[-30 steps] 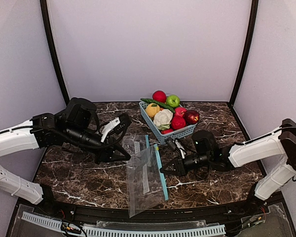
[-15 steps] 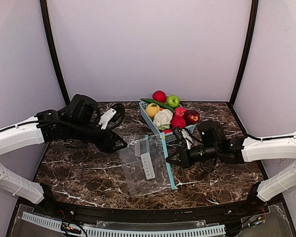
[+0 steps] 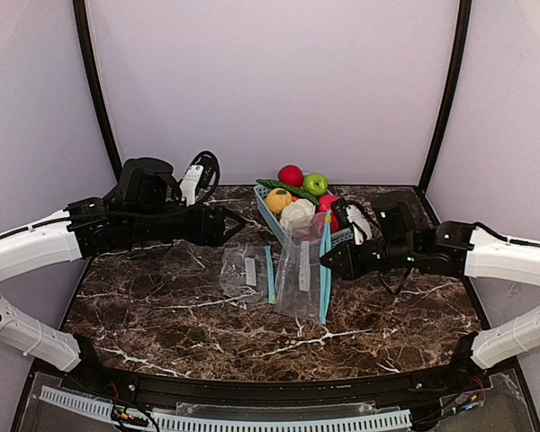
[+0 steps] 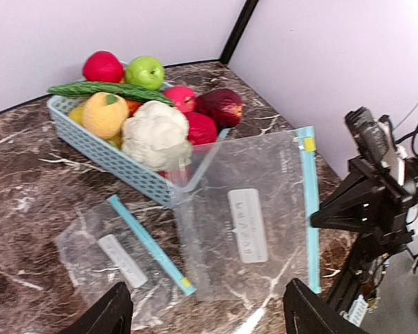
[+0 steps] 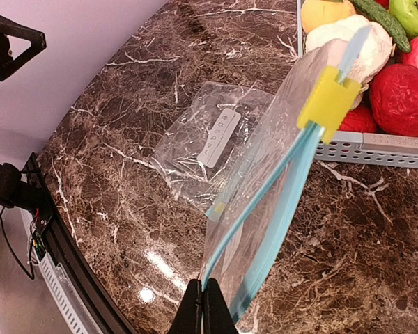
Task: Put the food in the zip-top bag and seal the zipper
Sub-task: Pass from the left arm to the right, then pass from the right arm to the left
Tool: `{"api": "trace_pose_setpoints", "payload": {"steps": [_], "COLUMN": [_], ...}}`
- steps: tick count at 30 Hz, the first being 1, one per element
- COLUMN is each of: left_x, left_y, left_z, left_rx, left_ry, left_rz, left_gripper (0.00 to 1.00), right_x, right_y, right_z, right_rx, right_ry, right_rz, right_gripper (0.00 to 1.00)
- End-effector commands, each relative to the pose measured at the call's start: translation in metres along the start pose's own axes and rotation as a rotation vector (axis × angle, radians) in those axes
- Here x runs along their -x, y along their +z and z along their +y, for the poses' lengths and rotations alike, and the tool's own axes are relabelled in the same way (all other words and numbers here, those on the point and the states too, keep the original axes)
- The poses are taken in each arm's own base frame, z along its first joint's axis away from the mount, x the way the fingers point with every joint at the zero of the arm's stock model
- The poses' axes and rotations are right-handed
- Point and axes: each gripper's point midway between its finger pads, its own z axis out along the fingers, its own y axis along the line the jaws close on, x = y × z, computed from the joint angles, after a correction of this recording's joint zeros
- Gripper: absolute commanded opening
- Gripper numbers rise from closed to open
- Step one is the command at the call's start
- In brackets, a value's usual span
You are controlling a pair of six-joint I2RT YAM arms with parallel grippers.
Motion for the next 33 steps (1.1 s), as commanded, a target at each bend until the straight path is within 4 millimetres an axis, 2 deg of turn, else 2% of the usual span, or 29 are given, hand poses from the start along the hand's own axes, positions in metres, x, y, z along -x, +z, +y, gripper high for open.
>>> {"api": "trace_pose_setpoints", "payload": {"steps": [1,5,9,20,27,31,33], "left_x": [-0.013,-0.014,-0.019,-0.049,-0.057,-0.061,-0.063], "left_y": [0.036,0.059,0.076,0.104,0.116,0.120,0.121], "left_z": [-0.047,-0.071,-0.078,-0.075,-0.075,-0.072,-0.068], "left_rx": [-0.195,-0.305,-0.326,-0.303,-0.298,-0.275,-0.257], "left_ry": [-0.116,-0.200,-0.238,-0.278,-0.283,-0.278,-0.274], "left_rz": [0.019,0.016,0.035,0.123,0.154,0.166,0.173], "left_gripper": [0.75,0.75,0.75,0.75,0.75,0.66,0.65], "right_x": [0.007,0.003,-0.002,-0.004,-0.004,-0.006,-0.006], "right_y": [0.011,0.026,0.037,0.046,0.047,0.048,0.048], "right_z": [0.007,0.019,0.027,0.035,0.037,0.036,0.036], "right_rx": [0.023,0.049,0.050,0.050,0.051,0.048,0.047], "right_ry": [-0.008,-0.026,-0.043,-0.063,-0.073,-0.075,-0.075], "right_rz": [-0.017,-0.007,0.009,0.019,0.022,0.024,0.026], "right_gripper": [0.00,0.00,0.00,0.00,0.00,0.00,0.00]}}
